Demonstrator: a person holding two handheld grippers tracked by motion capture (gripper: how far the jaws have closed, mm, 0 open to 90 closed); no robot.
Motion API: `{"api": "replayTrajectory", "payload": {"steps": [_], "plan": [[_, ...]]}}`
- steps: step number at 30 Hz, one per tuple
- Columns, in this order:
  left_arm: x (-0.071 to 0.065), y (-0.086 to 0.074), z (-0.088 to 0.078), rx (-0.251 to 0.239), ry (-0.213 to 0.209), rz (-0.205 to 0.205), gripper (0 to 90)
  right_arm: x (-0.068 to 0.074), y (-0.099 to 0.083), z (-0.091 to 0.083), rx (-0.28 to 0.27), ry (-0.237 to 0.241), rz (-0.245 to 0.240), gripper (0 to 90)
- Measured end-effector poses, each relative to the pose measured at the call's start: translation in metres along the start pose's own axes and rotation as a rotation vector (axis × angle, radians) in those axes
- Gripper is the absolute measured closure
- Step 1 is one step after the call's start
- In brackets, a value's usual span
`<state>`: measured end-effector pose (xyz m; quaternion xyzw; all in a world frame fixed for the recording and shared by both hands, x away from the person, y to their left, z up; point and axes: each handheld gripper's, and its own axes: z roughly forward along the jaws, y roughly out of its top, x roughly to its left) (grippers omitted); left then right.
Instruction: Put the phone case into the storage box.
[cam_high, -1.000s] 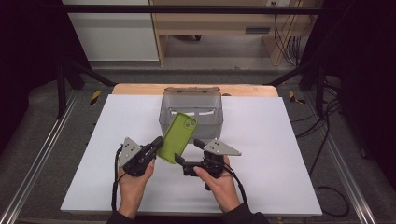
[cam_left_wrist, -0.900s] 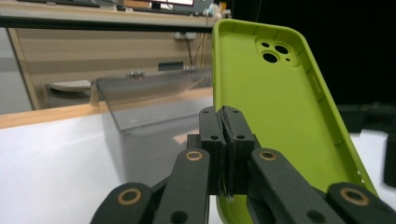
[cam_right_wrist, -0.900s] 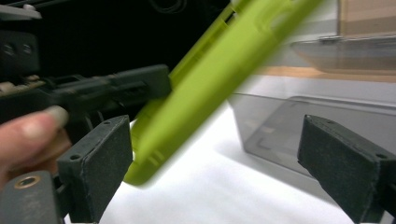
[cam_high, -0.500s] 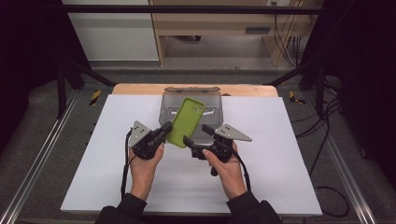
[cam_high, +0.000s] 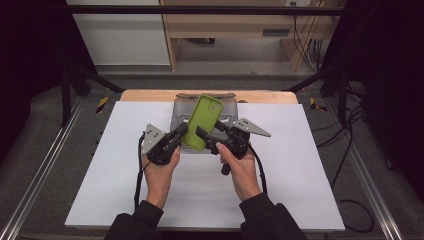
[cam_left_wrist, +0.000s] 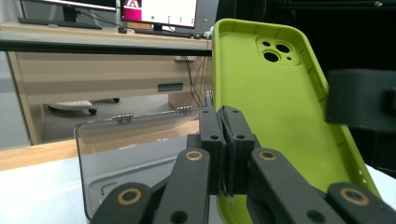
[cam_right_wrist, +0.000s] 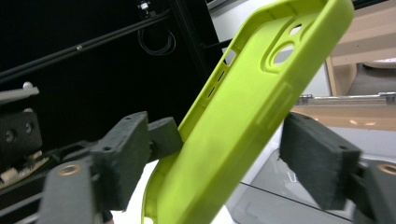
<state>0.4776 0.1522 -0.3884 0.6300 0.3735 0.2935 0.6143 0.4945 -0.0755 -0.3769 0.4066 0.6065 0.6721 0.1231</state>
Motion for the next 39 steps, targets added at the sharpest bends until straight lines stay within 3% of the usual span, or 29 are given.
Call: {"api": "replayTrajectory", "payload": {"steps": [4,6,11,18,25,31,39], "plan": [[0.001,-0.002,-0.001,-0.002,0.002,-0.011,88.5,0.000,-0.001,0.000,0.001,0.006,0.005,36.3],[0.002,-0.004,-0.002,-0.019,0.002,-0.029,88.5,-0.001,-0.001,0.000,-0.006,0.032,0.039,43.4],[0.004,-0.004,-0.004,-0.029,0.007,-0.054,88.5,-0.003,-0.001,0.001,-0.009,0.052,0.074,52.5],[0.004,-0.005,-0.004,-0.032,0.020,-0.051,88.5,-0.003,-0.002,0.002,-0.010,0.060,0.081,58.0],[0.001,-0.006,-0.006,-0.033,0.045,-0.023,88.5,-0.004,-0.003,0.003,-0.016,0.058,0.085,66.1],[-0.001,-0.012,-0.004,-0.003,0.043,-0.006,88.6,-0.004,-0.003,0.002,-0.020,0.063,0.100,71.1],[-0.003,-0.021,-0.003,0.006,0.047,-0.038,88.6,0.000,-0.005,0.001,0.001,0.071,0.092,77.1]]}}
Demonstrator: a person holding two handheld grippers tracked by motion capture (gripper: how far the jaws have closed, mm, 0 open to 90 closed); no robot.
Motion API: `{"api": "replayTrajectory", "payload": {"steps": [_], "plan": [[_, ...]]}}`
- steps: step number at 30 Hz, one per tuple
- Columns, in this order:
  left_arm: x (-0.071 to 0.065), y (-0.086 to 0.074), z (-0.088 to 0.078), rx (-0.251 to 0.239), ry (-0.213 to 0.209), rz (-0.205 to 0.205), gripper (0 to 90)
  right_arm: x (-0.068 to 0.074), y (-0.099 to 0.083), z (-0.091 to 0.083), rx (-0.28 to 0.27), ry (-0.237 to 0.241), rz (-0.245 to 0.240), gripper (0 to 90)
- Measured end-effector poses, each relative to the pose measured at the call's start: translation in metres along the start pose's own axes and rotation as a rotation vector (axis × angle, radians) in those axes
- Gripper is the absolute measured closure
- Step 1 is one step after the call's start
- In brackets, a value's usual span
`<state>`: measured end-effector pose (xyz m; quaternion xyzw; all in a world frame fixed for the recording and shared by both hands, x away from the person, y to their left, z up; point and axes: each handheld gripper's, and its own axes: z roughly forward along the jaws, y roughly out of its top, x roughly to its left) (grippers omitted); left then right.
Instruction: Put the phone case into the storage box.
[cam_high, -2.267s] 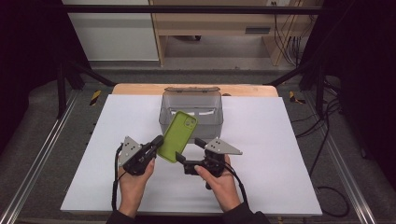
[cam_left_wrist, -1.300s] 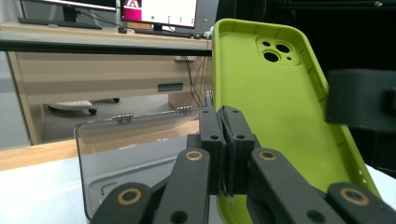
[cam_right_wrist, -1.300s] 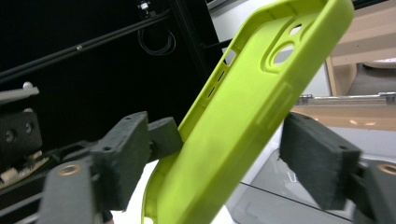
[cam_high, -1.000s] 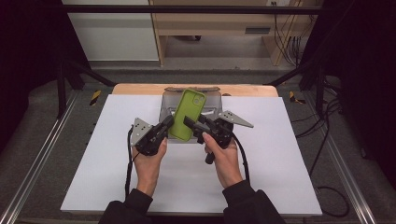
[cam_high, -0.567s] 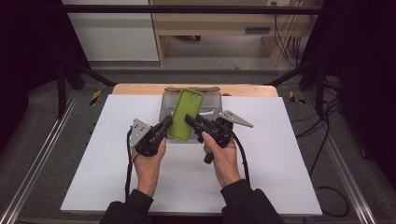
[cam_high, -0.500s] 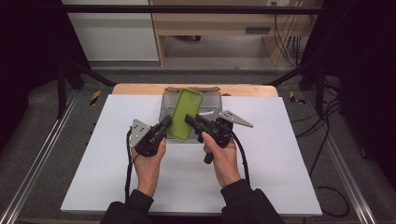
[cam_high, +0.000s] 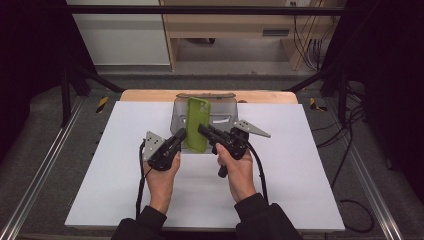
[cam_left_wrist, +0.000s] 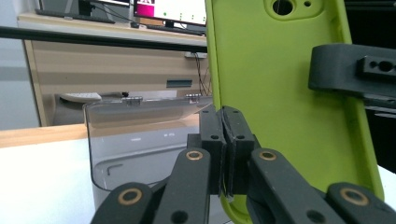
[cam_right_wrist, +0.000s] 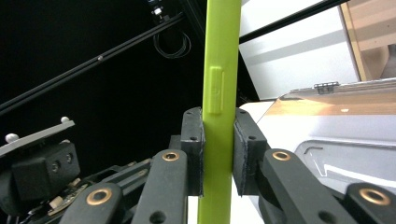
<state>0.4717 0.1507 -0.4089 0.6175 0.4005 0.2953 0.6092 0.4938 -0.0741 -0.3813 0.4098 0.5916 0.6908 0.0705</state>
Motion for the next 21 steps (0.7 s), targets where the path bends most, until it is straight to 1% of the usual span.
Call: {"api": "replayTrajectory", "payload": {"steps": [5,9,10,17,19,21], "plan": [[-0.0010,-0.0046,-0.0004,0.002,0.007,-0.011,88.6,0.0017,-0.0008,0.0007,0.018,-0.007,-0.004,77.3],[-0.0020,-0.0066,-0.0005,0.006,0.009,-0.013,88.6,0.0020,-0.0011,0.0009,0.025,-0.022,-0.006,77.4],[-0.0021,-0.0067,-0.0005,0.004,0.008,-0.018,88.6,0.0020,-0.0009,0.0009,0.026,-0.030,0.001,77.4],[-0.0029,-0.0072,-0.0008,0.009,0.010,-0.022,88.6,0.0027,-0.0004,0.0004,0.032,-0.033,-0.005,77.4],[-0.0030,-0.0090,-0.0012,0.008,0.003,-0.037,88.4,0.0031,0.0004,-0.0001,0.041,-0.030,-0.013,77.4],[-0.0033,-0.0094,-0.0016,0.007,0.003,-0.031,87.8,0.0027,0.0006,-0.0004,0.045,-0.029,-0.008,77.4]]}}
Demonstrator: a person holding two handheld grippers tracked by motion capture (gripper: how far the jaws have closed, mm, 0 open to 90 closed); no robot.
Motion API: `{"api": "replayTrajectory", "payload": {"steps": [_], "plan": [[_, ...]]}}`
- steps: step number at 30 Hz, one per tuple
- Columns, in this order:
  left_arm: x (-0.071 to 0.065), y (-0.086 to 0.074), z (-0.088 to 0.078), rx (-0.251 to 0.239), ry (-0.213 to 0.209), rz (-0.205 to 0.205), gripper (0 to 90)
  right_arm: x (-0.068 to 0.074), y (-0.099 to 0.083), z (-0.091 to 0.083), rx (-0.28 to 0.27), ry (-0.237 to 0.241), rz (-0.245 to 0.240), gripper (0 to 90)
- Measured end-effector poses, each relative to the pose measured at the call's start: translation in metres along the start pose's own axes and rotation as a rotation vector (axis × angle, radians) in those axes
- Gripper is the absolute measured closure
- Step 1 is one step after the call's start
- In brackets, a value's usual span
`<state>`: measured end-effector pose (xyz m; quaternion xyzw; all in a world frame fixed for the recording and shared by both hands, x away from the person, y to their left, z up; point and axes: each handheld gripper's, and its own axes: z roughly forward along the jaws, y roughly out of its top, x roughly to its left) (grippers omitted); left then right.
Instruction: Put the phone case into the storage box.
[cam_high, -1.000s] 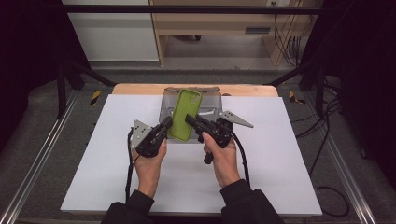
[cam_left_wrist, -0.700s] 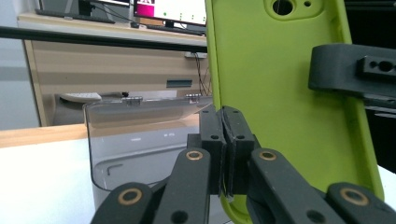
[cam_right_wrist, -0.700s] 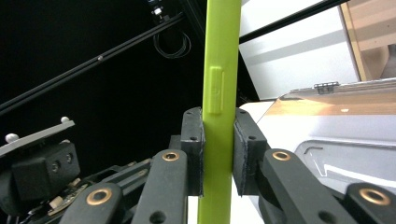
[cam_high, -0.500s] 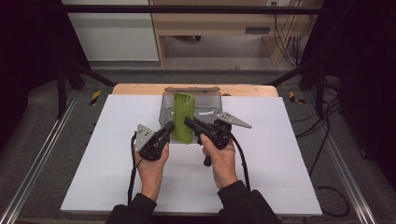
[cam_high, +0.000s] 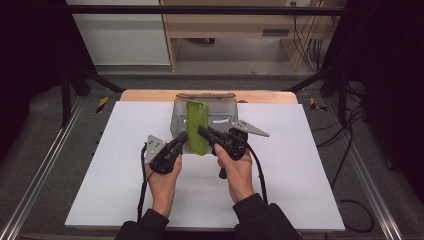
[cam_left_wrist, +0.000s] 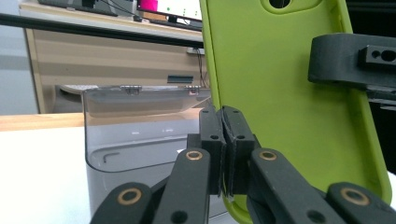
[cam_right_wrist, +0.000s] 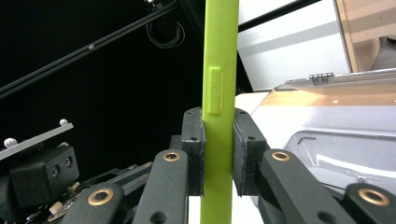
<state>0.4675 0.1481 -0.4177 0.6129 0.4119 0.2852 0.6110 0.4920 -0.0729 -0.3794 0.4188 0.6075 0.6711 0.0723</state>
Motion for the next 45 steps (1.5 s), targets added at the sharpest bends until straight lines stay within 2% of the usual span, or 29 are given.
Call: {"api": "replayTrajectory", "payload": {"steps": [2,3,4,5,6,7,8,9,10,12,13,14,16,19,21,23,25,27,28,29,30,31,34,35,36,41,45], "plan": [[-0.001,0.000,-0.002,-0.007,0.001,0.004,85.5,-0.002,0.001,0.000,0.006,-0.004,0.006,77.4],[-0.002,0.003,-0.006,-0.007,0.009,0.025,73.8,-0.002,0.004,-0.002,0.007,-0.022,-0.014,77.4],[-0.002,0.003,-0.006,-0.007,0.009,0.025,68.5,-0.002,0.004,-0.002,0.007,-0.022,-0.014,77.4],[-0.002,0.004,-0.010,-0.007,0.010,0.041,64.4,-0.004,0.010,-0.003,0.009,-0.046,-0.037,77.4],[-0.001,0.006,-0.014,-0.011,0.020,0.061,64.4,-0.004,0.010,-0.003,0.009,-0.046,-0.037,77.4],[0.000,0.008,-0.018,-0.017,0.030,0.070,59.5,-0.004,0.013,-0.004,0.008,-0.053,-0.040,77.4],[0.002,0.009,-0.022,-0.019,0.033,0.074,50.9,-0.006,0.020,-0.005,0.012,-0.081,-0.058,77.4],[0.005,0.010,-0.027,-0.017,0.032,0.082,47.3,-0.006,0.023,-0.005,0.014,-0.096,-0.071,77.4],[0.009,0.011,-0.033,-0.007,0.032,0.091,47.3,-0.006,0.023,-0.005,0.014,-0.096,-0.071,77.4],[0.018,0.009,-0.049,0.006,0.047,0.123,35.8,-0.007,0.034,-0.005,0.014,-0.147,-0.093,77.4],[0.024,0.006,-0.058,0.017,0.067,0.121,35.8,-0.007,0.034,-0.005,0.014,-0.147,-0.093,77.4],[0.031,0.002,-0.067,0.032,0.089,0.118,28.6,-0.006,0.041,-0.003,0.016,-0.183,-0.105,77.4],[0.044,-0.006,-0.083,0.060,0.143,0.108,25.3,-0.005,0.045,-0.001,0.021,-0.198,-0.109,77.4],[0.062,-0.016,-0.100,0.073,0.201,0.067,14.5,-0.007,0.059,0.011,0.046,-0.250,-0.129,77.4],[0.072,-0.018,-0.106,0.098,0.207,0.068,12.1,-0.008,0.062,0.014,0.049,-0.260,-0.122,77.3],[0.080,-0.020,-0.111,0.116,0.189,0.083,7.4,-0.012,0.069,0.019,0.051,-0.280,-0.117,77.4],[0.087,-0.024,-0.117,0.105,0.178,0.094,7.1,-0.016,0.076,0.023,0.050,-0.305,-0.117,77.4],[0.094,-0.026,-0.121,0.100,0.148,0.102,5.3,-0.021,0.084,0.028,0.049,-0.344,-0.127,77.3],[0.097,-0.026,-0.123,0.092,0.139,0.112,5.3,-0.021,0.084,0.028,0.049,-0.344,-0.127,77.3],[0.099,-0.026,-0.125,0.086,0.138,0.132,4.6,-0.024,0.088,0.031,0.049,-0.368,-0.135,77.3],[0.102,-0.027,-0.128,0.075,0.142,0.133,4.1,-0.025,0.090,0.032,0.048,-0.376,-0.138,77.3],[0.105,-0.027,-0.130,0.064,0.145,0.120,4.1,-0.025,0.090,0.032,0.048,-0.376,-0.138,77.3],[0.112,-0.032,-0.134,0.048,0.137,0.023,4.1,-0.027,0.092,0.034,0.034,-0.395,-0.156,77.3],[0.114,-0.033,-0.134,0.053,0.140,0.012,4.3,-0.028,0.093,0.035,0.035,-0.406,-0.162,77.3],[0.118,-0.033,-0.135,0.050,0.153,0.006,4.6,-0.030,0.093,0.036,0.032,-0.424,-0.172,77.3],[0.120,-0.034,-0.135,0.039,0.148,-0.002,4.7,-0.034,0.092,0.037,0.034,-0.451,-0.205,77.3],[0.117,-0.035,-0.135,0.038,0.157,0.018,3.8,-0.038,0.093,0.035,0.018,-0.516,-0.261,77.3]]}}
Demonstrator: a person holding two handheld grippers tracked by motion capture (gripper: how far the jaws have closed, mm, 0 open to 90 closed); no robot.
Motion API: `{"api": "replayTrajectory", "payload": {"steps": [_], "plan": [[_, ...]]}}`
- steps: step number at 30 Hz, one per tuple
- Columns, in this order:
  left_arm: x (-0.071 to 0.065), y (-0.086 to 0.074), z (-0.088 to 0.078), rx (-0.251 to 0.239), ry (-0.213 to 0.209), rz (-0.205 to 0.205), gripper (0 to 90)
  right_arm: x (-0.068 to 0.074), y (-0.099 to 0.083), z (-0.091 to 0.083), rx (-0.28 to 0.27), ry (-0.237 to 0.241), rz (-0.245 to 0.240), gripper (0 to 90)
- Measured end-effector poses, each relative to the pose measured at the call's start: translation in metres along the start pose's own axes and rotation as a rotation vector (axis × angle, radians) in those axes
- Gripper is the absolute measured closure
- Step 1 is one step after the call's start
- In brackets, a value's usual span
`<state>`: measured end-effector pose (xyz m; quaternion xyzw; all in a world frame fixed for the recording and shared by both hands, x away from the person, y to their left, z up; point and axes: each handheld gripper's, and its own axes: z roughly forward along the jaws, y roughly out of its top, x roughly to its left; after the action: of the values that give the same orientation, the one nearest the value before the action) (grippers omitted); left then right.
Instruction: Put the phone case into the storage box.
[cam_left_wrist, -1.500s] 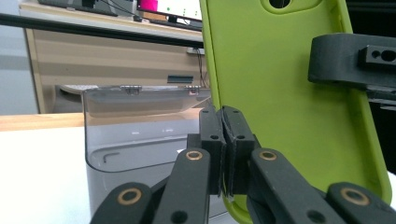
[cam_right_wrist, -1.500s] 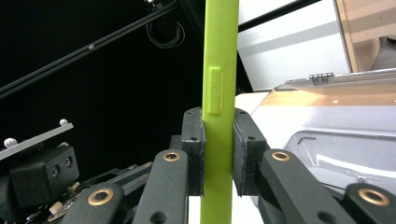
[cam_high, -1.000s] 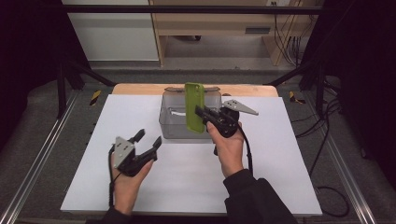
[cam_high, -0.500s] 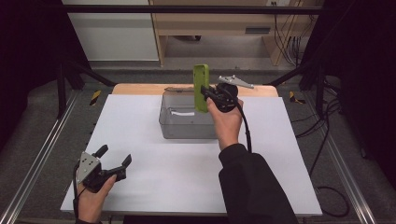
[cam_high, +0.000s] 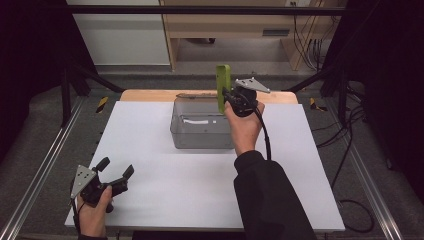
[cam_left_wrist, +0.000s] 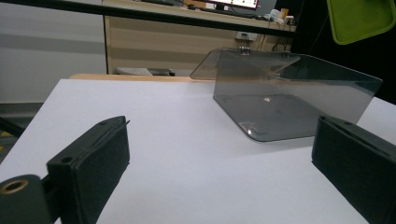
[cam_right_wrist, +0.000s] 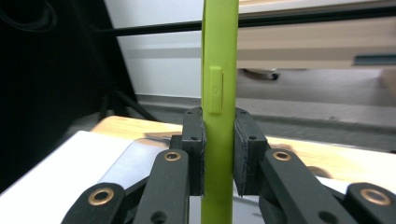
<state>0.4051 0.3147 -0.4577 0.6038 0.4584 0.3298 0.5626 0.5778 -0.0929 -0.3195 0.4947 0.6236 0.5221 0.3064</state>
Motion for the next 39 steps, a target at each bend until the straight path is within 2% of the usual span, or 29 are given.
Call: {"api": "replayTrajectory", "payload": {"steps": [3,10,12,18,21,30,39], "plan": [[-0.001,0.000,0.000,0.004,0.016,0.009,3.6,-0.003,-0.001,0.001,0.009,-0.031,-0.027,77.3],[-0.004,0.000,0.001,0.006,0.023,0.043,3.6,-0.005,-0.002,0.000,0.028,-0.065,-0.060,77.3],[-0.005,0.001,0.001,0.008,0.021,0.074,3.5,-0.005,-0.005,-0.001,0.057,-0.068,-0.060,77.3],[-0.008,0.001,0.001,0.009,0.018,0.103,3.2,-0.006,-0.010,-0.002,0.099,-0.115,-0.064,77.3],[-0.009,0.001,0.002,0.011,0.020,0.125,3.2,-0.007,-0.013,-0.002,0.118,-0.119,-0.060,77.3],[-0.009,0.001,0.003,0.012,0.012,0.119,3.1,-0.018,-0.026,-0.002,0.174,-0.126,-0.037,77.2],[-0.009,0.001,0.003,0.014,0.002,0.117,3.1,-0.022,-0.028,0.002,0.215,-0.137,-0.032,77.2]]}}
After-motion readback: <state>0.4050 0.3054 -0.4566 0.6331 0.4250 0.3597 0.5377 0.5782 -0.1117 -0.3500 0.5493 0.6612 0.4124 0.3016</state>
